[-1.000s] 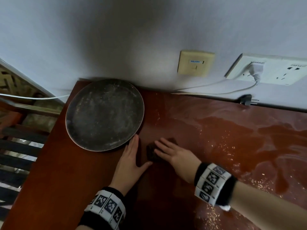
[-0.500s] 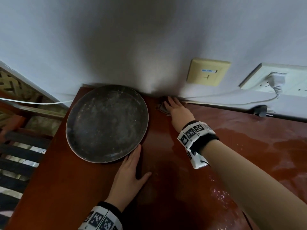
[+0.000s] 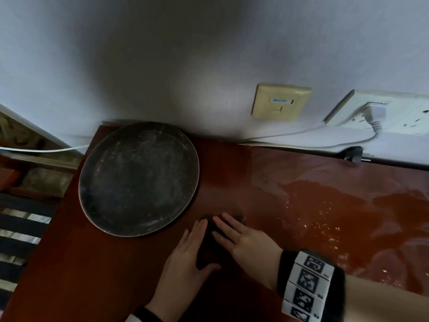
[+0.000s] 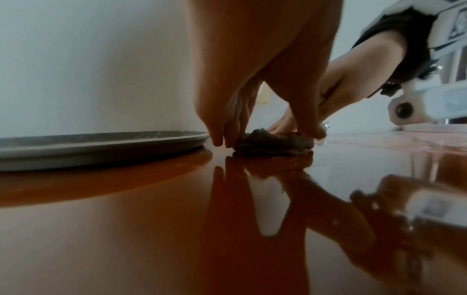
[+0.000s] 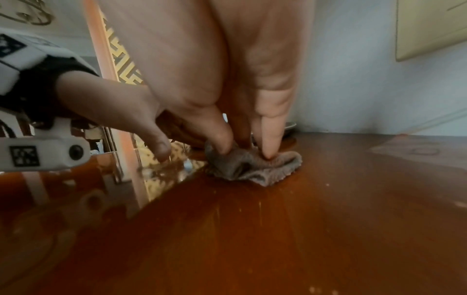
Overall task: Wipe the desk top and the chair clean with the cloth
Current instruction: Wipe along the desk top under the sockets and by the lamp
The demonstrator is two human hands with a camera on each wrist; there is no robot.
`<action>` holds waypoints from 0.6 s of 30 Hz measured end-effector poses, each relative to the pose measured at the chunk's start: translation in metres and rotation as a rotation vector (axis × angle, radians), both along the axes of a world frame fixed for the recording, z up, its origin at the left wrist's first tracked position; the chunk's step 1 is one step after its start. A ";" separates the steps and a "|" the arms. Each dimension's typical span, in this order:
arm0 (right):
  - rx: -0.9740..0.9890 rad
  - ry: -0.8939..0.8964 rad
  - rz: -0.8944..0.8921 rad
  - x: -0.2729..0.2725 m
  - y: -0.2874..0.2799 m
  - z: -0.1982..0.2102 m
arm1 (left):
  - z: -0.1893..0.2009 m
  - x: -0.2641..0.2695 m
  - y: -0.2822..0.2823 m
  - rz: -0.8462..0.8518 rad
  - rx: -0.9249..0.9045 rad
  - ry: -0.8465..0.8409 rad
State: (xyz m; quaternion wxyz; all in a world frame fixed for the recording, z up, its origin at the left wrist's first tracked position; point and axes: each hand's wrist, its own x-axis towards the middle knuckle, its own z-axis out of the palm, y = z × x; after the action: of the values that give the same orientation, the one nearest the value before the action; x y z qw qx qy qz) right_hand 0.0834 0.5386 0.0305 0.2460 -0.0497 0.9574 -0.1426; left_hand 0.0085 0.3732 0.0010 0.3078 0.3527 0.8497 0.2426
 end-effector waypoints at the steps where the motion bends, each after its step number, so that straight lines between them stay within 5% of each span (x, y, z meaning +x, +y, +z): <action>1: -0.011 0.028 -0.044 -0.002 0.000 0.003 | 0.002 0.000 0.003 0.004 0.002 0.003; 11: 0.252 -0.025 -0.615 -0.067 0.096 -0.007 | -0.002 -0.012 0.095 -0.099 -0.053 0.090; 18: 0.267 0.029 -0.248 -0.040 0.084 -0.006 | -0.007 -0.008 0.106 -0.121 -0.053 0.083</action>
State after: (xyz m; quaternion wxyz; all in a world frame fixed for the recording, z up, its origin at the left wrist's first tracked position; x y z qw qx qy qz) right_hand 0.0437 0.6223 0.0246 0.2171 0.0998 0.9701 -0.0428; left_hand 0.0010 0.4794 -0.0059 0.2956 0.4048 0.8450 0.1864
